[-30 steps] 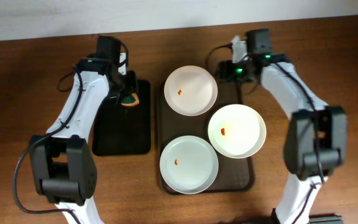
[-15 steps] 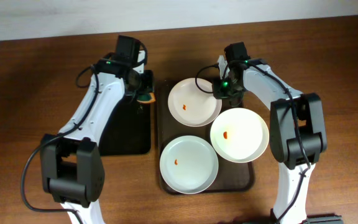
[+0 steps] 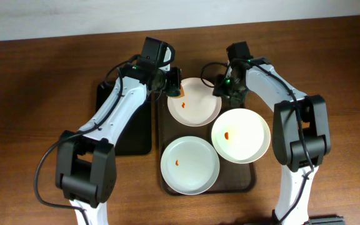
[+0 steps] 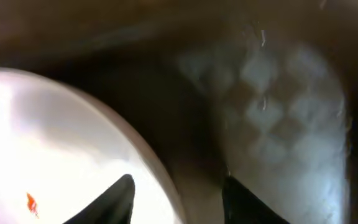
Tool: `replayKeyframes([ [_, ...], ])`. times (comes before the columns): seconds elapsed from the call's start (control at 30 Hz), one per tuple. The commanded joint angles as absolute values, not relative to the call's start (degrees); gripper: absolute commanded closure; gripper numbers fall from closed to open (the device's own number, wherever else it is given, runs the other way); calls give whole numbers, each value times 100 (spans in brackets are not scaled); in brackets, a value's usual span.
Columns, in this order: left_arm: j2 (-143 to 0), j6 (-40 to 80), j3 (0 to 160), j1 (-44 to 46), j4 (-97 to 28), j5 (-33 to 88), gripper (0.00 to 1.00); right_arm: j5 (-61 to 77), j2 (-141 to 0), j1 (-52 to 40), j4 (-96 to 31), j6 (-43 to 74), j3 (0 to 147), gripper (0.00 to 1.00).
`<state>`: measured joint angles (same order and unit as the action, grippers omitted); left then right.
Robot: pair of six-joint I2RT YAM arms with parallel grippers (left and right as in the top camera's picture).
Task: Clean dirty plates on tray and stack at the side
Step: 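Scrub the top white plate with the sponge in the left gripper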
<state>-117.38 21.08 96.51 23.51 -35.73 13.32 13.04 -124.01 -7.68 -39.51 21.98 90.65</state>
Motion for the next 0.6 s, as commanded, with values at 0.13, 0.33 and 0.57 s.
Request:
replayKeyframes([
  [0.13,-11821,2403,9765,2327,-3450,1441,100,1286,-12442,-681,-3758,607,8967,80],
  [0.33,-11843,2484,9765,2338,-3299,1437,100,1376,-12499,-674,-4032,2980,8936,96],
  [0.57,-12658,2480,9767,2777,-2456,1389,100,1476,-12499,-687,-4101,2864,8938,96],
])
